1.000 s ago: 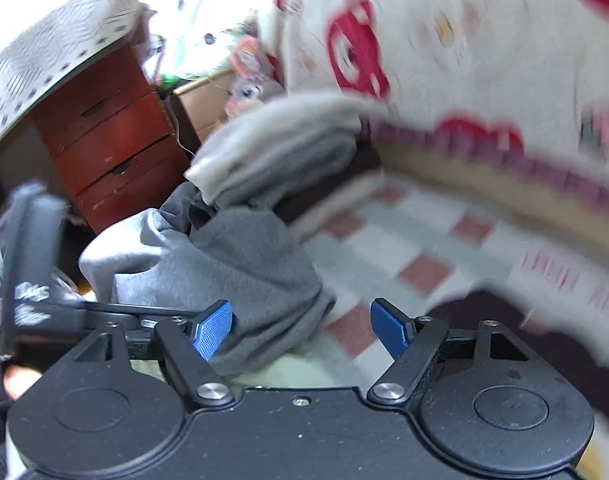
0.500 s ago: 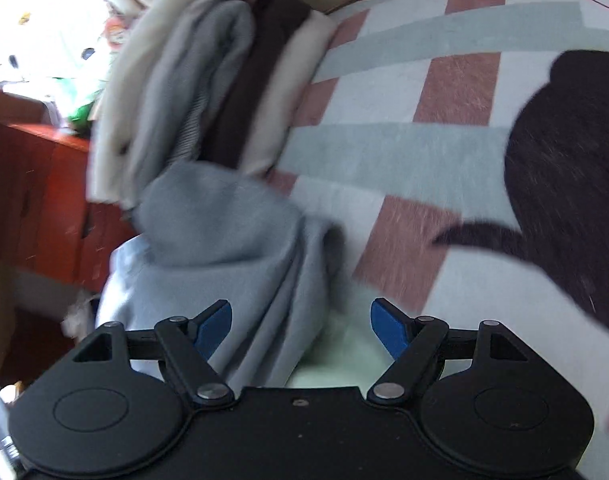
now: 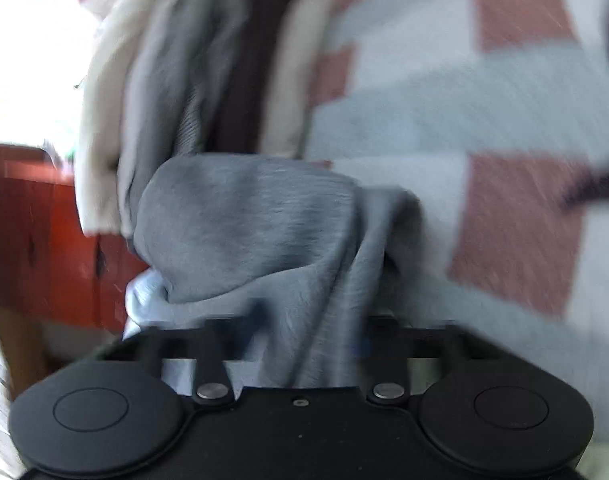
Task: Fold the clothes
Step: 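Grasp the grey sweatshirt fabric with the left gripper while the right gripper grasps another edge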
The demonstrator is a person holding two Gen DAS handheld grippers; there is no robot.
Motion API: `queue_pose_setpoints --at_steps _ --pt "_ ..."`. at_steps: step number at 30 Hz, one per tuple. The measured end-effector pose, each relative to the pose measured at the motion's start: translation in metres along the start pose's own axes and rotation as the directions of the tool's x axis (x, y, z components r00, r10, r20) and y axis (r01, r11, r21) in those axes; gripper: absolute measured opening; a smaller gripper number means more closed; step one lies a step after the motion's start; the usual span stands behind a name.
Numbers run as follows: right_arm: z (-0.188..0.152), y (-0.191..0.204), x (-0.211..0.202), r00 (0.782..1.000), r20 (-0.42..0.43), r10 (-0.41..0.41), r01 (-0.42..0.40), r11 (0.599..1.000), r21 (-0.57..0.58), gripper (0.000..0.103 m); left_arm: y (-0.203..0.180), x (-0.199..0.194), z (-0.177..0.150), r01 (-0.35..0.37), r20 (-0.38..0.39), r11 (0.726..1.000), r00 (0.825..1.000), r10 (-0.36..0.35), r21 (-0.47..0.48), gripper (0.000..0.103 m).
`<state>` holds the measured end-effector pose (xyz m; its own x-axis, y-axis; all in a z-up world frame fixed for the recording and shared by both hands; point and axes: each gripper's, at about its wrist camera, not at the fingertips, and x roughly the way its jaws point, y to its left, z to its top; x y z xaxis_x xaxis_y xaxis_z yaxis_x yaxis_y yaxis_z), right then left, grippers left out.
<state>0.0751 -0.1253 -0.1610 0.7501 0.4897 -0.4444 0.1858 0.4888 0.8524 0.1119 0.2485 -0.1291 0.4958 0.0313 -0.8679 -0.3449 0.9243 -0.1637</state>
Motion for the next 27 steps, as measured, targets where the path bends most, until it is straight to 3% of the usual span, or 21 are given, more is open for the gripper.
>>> queue_pose_setpoints --at_steps 1,2,3,5,8,11,15,17,19,22,23,25,26,27 --pt "0.0 0.013 -0.001 1.0 0.021 -0.011 0.012 0.997 -0.07 0.01 0.004 0.002 -0.001 0.044 -0.009 0.999 0.999 -0.044 -0.015 0.09" --pt "-0.002 0.026 -0.004 0.999 0.047 -0.014 0.02 0.99 -0.137 0.01 0.004 0.0 -0.002 0.096 -0.014 0.995 0.995 -0.096 0.003 0.036" --pt "-0.005 0.04 -0.012 0.997 0.074 -0.003 0.018 0.981 -0.192 0.01 -0.001 -0.005 -0.003 0.117 -0.014 0.992 0.993 -0.117 0.05 0.022" --pt "-0.011 0.066 -0.029 0.992 0.121 0.033 0.002 0.962 -0.274 0.01 -0.017 -0.023 -0.008 0.103 0.049 0.982 0.992 -0.112 0.159 0.015" --pt "-0.013 0.099 -0.061 0.976 0.201 0.089 -0.008 0.927 -0.376 0.009 -0.036 -0.054 -0.017 0.132 0.117 0.957 0.979 -0.166 0.257 0.012" --pt "-0.018 0.136 -0.097 0.952 0.295 0.084 0.099 0.827 -0.554 0.009 -0.049 -0.089 -0.023 0.176 0.165 0.923 0.956 -0.243 0.341 0.01" --pt "-0.005 0.171 -0.137 0.914 0.382 0.137 0.14 0.777 -0.614 0.008 -0.057 -0.148 -0.023 0.297 0.179 0.867 0.903 -0.392 0.4 0.009" --pt "0.009 0.185 -0.17 0.878 0.442 0.185 0.154 0.764 -0.626 0.008 -0.06 -0.181 -0.02 0.381 0.179 0.825 0.856 -0.486 0.418 0.009" --pt "0.025 0.196 -0.213 0.821 0.519 0.237 0.183 0.753 -0.633 0.008 -0.07 -0.216 -0.017 0.49 0.149 0.751 0.786 -0.601 0.442 0.009" --pt "0.047 0.212 -0.282 0.734 0.612 0.295 0.215 0.754 -0.621 0.008 -0.107 -0.247 -0.029 0.663 -0.021 0.572 0.662 -0.749 0.484 0.01" --pt "0.049 0.211 -0.296 0.709 0.649 0.274 0.259 0.755 -0.603 0.008 -0.123 -0.246 -0.037 0.702 -0.079 0.529 0.633 -0.77 0.476 0.01" --pt "0.051 0.194 -0.313 0.648 0.747 0.148 0.426 0.743 -0.517 0.008 -0.159 -0.224 -0.059 0.754 -0.184 0.498 0.613 -0.769 0.428 0.013" --pt "0.054 0.177 -0.312 0.636 0.77 0.052 0.505 0.726 -0.467 0.021 -0.174 -0.209 -0.07 0.749 -0.217 0.509 0.63 -0.746 0.423 0.018" --pt "0.06 0.154 -0.306 0.639 0.764 -0.086 0.583 0.703 -0.409 0.041 -0.186 -0.191 -0.082 0.712 -0.23 0.546 0.678 -0.698 0.443 0.027"
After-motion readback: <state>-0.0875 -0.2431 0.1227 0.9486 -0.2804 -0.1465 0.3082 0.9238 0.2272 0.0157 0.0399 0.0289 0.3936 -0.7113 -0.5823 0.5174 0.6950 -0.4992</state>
